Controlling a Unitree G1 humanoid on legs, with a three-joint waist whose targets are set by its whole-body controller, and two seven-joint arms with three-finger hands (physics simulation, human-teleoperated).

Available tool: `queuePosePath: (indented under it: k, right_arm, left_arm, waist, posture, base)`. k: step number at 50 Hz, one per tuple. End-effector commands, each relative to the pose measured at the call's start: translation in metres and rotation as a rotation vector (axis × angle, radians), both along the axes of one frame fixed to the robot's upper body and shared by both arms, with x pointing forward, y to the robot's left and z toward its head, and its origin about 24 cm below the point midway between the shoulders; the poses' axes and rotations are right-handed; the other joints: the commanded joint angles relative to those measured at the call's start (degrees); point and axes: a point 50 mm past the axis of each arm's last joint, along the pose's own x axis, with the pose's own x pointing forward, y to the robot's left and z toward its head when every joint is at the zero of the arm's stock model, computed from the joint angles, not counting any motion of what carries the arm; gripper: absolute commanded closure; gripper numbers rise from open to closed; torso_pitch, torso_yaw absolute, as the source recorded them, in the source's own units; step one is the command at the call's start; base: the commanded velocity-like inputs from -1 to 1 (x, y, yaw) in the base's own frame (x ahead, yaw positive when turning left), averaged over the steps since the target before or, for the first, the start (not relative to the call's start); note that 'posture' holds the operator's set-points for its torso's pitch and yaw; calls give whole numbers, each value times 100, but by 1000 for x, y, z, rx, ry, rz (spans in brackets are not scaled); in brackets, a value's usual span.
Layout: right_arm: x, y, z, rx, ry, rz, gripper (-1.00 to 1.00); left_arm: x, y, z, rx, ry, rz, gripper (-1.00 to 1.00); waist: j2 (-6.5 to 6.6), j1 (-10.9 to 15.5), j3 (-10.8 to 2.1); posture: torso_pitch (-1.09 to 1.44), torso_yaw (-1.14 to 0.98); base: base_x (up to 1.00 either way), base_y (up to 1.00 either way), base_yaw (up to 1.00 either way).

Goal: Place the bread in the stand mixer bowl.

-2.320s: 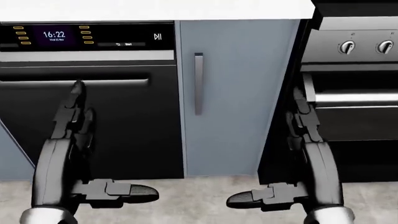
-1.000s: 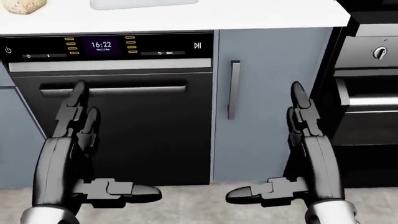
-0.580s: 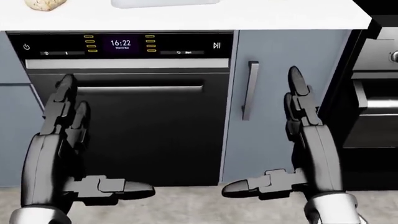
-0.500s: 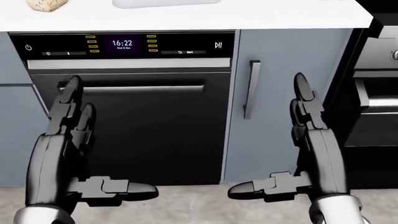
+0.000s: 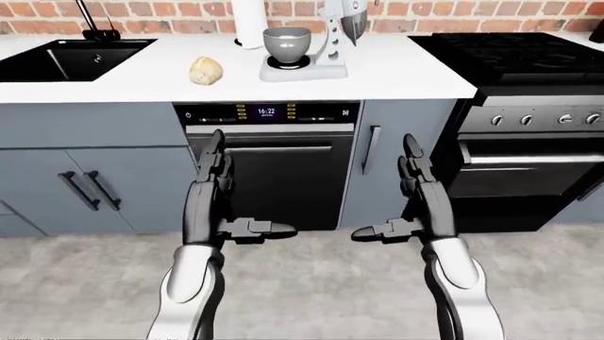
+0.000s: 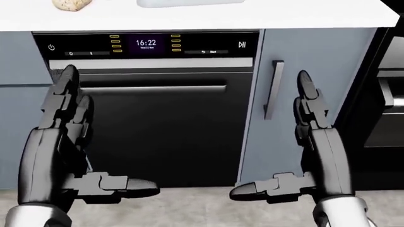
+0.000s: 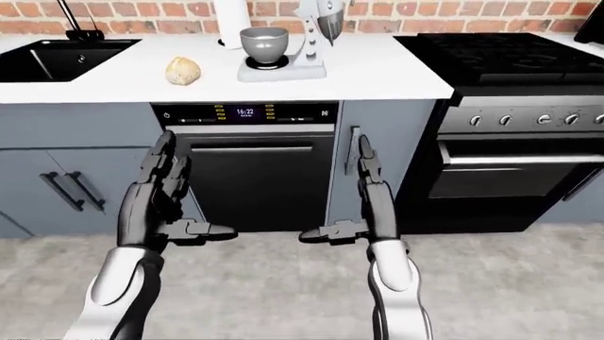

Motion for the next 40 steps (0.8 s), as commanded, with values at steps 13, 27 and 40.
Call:
queuePosePath:
  k: [13, 27, 40]
  right_arm:
    - [-1, 6, 18, -2, -94, 23, -100]
    - [-1, 6, 19, -3, -95, 23, -100]
    - [-1, 7, 16, 0, -93, 27, -100]
  left_arm:
    - [-3, 3, 16, 4, -94, 13, -100]
    - [-3, 2, 18, 4, -95, 11, -100]
    - [-3, 1, 15, 3, -91, 13, -100]
  waist:
    - [660, 62, -62]
    - [-43, 27, -98]
    - [636, 76, -77]
  posture:
    - [0, 0]
    - [0, 0]
    - [0, 0]
  base:
    - [0, 21, 0]
    - [0, 21, 0]
    - [0, 20, 0]
